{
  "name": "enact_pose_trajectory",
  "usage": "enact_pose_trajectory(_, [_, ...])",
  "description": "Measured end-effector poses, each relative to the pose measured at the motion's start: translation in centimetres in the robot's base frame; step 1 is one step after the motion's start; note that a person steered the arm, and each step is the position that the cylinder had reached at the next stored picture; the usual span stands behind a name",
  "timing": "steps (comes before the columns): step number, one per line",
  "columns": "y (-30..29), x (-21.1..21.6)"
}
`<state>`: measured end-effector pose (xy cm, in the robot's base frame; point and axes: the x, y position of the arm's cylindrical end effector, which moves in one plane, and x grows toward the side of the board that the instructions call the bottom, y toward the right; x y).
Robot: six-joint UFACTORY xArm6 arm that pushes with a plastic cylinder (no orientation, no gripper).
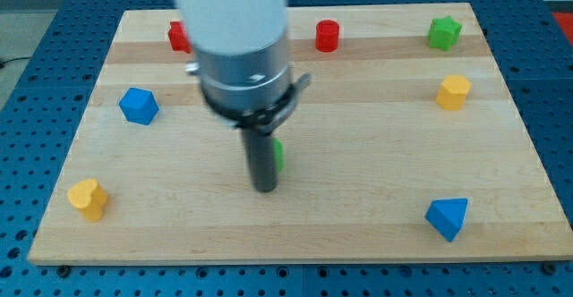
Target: Slightly push green circle upwards
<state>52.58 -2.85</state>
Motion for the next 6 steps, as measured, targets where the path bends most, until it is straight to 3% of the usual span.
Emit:
enact_pose_trajectory(1, [2.1, -2.4])
enact_pose_trajectory(3, [1.1, -6.1])
enact_pose_trajectory(4, [-0.8, -2.9])
enact_pose_trajectory(5, [-5.8, -7.9])
enact_pose_trajectory(6, [-4.6, -10.9])
